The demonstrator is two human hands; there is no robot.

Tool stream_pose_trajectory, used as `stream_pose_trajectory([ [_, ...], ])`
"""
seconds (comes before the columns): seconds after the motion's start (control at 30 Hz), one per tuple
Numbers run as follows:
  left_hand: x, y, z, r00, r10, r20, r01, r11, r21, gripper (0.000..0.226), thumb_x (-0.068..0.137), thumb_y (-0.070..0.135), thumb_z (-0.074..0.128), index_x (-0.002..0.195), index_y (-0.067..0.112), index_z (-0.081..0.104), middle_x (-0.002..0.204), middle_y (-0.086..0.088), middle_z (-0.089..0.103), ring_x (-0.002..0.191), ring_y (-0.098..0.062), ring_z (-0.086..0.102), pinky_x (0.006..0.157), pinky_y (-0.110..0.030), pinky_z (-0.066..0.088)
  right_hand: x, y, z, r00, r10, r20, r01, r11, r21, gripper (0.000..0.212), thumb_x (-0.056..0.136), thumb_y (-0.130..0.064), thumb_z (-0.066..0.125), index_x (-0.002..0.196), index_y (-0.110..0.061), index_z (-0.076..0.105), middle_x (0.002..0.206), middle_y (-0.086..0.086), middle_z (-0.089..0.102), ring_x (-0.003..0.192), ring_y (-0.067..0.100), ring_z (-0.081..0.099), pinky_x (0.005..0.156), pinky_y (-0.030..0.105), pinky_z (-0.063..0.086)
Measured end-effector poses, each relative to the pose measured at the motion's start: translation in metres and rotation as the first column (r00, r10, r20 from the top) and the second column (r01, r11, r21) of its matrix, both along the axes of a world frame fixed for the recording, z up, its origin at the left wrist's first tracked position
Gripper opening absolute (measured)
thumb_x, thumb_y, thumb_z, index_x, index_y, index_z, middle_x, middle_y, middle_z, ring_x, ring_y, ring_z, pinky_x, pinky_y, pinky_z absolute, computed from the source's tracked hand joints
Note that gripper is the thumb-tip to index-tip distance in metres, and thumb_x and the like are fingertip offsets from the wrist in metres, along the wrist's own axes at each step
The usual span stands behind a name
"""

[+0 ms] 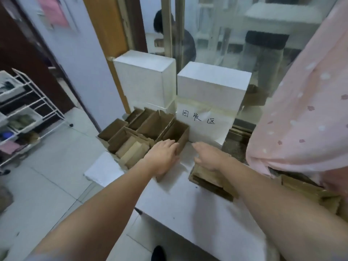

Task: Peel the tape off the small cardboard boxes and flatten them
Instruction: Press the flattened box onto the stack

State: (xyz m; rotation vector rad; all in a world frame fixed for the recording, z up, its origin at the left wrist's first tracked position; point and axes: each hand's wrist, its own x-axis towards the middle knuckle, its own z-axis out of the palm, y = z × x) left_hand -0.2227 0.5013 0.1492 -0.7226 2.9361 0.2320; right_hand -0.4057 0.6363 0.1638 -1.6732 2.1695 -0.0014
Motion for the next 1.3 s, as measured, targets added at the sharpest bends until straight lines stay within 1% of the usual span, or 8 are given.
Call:
stream_pose_trajectory([
  [0.13, 0.065, -0.025, 0.022, 0.987, 0.160, -0.018, -0.160, 0.987, -0.011, 0.063, 0.108, 0.052, 0.039, 0.161, 0.019, 0.030, 0.167, -0.005, 0.030, 0.154, -0.024, 0.026, 0.128, -0.040, 0.019, 0.048, -0.045, 0.022, 0.994, 0.108, 0.001, -0.108, 0.991, -0.084, 0.060, 0.103, -0.034, 0.048, 0.155, -0.009, 0.033, 0.159, 0.011, 0.037, 0.146, 0.025, 0.033, 0.120, 0.036, 0.027],
  [0.23, 0.109, -0.042, 0.026, 0.969, 0.248, -0.009, -0.248, 0.969, -0.008, 0.061, 0.108, 0.053, 0.037, 0.160, 0.021, 0.032, 0.167, -0.003, 0.031, 0.154, -0.024, 0.026, 0.127, -0.040, 0.019, 0.083, -0.071, 0.026, 0.983, 0.180, 0.025, -0.178, 0.980, -0.085, 0.065, 0.105, -0.036, 0.046, 0.161, -0.013, 0.022, 0.166, 0.005, 0.025, 0.153, 0.020, 0.021, 0.123, 0.034, 0.018],
  [0.37, 0.154, -0.061, 0.022, 0.945, 0.327, 0.008, -0.327, 0.945, -0.005, 0.063, 0.108, 0.054, 0.034, 0.162, 0.021, 0.027, 0.168, -0.004, 0.030, 0.154, -0.026, 0.027, 0.127, -0.042, 0.022, 0.115, -0.099, 0.022, 0.972, 0.235, 0.030, -0.232, 0.970, -0.073, 0.066, 0.105, -0.038, 0.045, 0.162, -0.015, 0.019, 0.168, 0.003, 0.020, 0.155, 0.019, 0.016, 0.125, 0.035, 0.017],
  [0.53, 0.177, -0.081, 0.002, 0.947, 0.319, 0.025, -0.319, 0.948, 0.005, 0.063, 0.109, 0.051, 0.038, 0.161, 0.018, 0.028, 0.166, -0.006, 0.032, 0.152, -0.027, 0.030, 0.125, -0.041, 0.025, 0.137, -0.124, 0.013, 0.971, 0.234, 0.041, -0.233, 0.972, -0.028, 0.065, 0.105, -0.037, 0.046, 0.160, -0.013, 0.023, 0.167, 0.007, 0.024, 0.154, 0.022, 0.019, 0.125, 0.037, 0.020],
  [0.73, 0.177, -0.110, -0.026, 0.958, 0.281, 0.053, -0.285, 0.956, 0.076, 0.062, 0.109, 0.053, 0.036, 0.162, 0.022, 0.028, 0.167, -0.003, 0.031, 0.154, -0.025, 0.028, 0.127, -0.042, 0.025, 0.147, -0.140, -0.002, 0.985, 0.166, 0.045, -0.167, 0.986, 0.006, 0.063, 0.104, -0.033, 0.050, 0.158, -0.012, 0.027, 0.162, 0.008, 0.033, 0.150, 0.024, 0.028, 0.121, 0.036, 0.025],
  [1.0, 0.162, -0.129, -0.027, 0.953, 0.299, 0.054, -0.303, 0.942, 0.144, 0.059, 0.109, 0.048, 0.041, 0.161, 0.022, 0.031, 0.166, -0.002, 0.032, 0.154, -0.025, 0.028, 0.127, -0.041, 0.024, 0.148, -0.154, -0.008, 0.990, 0.122, 0.076, -0.125, 0.992, 0.026, 0.063, 0.105, -0.034, 0.048, 0.160, -0.015, 0.024, 0.165, 0.006, 0.027, 0.152, 0.022, 0.026, 0.121, 0.034, 0.024],
  [1.17, 0.156, -0.133, -0.022, 0.955, 0.292, 0.041, -0.295, 0.949, 0.112, 0.060, 0.108, 0.050, 0.042, 0.159, 0.018, 0.034, 0.164, -0.004, 0.037, 0.151, -0.025, 0.033, 0.125, -0.040, 0.027, 0.148, -0.170, -0.012, 0.988, 0.122, 0.096, -0.127, 0.991, 0.047, 0.057, 0.104, -0.033, 0.049, 0.155, -0.012, 0.034, 0.157, 0.010, 0.040, 0.144, 0.027, 0.038, 0.118, 0.040, 0.035],
  [1.3, 0.163, -0.135, -0.016, 0.942, 0.335, 0.024, -0.336, 0.937, 0.092, 0.062, 0.108, 0.052, 0.039, 0.159, 0.017, 0.034, 0.164, -0.004, 0.038, 0.150, -0.024, 0.035, 0.124, -0.041, 0.029, 0.161, -0.189, -0.014, 0.979, 0.158, 0.126, -0.161, 0.987, 0.010, 0.064, 0.104, -0.036, 0.050, 0.160, -0.018, 0.025, 0.165, 0.005, 0.029, 0.151, 0.023, 0.029, 0.123, 0.040, 0.027],
])
